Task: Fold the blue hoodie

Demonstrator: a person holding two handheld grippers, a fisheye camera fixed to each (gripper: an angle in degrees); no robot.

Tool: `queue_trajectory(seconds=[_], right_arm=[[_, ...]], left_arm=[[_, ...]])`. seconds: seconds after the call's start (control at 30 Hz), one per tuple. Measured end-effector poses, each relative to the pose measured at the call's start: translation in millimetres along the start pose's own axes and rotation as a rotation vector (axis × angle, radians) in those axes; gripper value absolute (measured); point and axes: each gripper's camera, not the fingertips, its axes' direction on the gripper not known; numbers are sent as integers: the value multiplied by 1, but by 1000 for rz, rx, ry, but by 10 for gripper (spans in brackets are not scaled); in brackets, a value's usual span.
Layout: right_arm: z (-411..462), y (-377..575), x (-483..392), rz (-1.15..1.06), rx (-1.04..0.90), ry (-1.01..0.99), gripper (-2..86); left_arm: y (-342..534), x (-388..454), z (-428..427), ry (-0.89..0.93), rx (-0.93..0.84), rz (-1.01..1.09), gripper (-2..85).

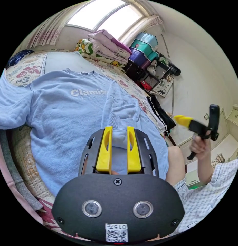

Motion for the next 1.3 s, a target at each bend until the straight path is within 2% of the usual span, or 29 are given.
queue_trajectory(seconds=[0.17, 0.27, 0.43, 0.6, 0.73, 0.87, 1.0, 1.13, 1.3], right_arm=[[64, -9, 46, 58, -59, 45, 105], [82, -26, 68, 74, -57, 92, 105], [112, -52, 108, 113, -103, 106, 92], [113, -49, 133, 116, -83, 110, 59], [85, -31, 124, -25, 2, 52, 23], [69, -1, 112, -193, 6, -52, 23], [82, 34, 115, -305, -126, -109, 38], [85, 61, 135, -315, -157, -115, 16], [74, 66, 169, -227, -103, -44, 51]], left_arm=[[-6, 4, 8, -24, -5, -9, 91], [-7, 7, 1, -99, 67, -23, 88], [-19, 8, 22, -47, -39, 4, 86], [-20, 7, 22, -58, -55, 8, 12], [-10, 5, -8, -49, 9, 20, -5], [13, -7, -45, 13, 105, -10, -3], [39, -33, -69, 34, 164, -87, 32], [45, -27, -58, 57, 101, -57, 68], [36, -21, -31, 88, -15, -29, 82]])
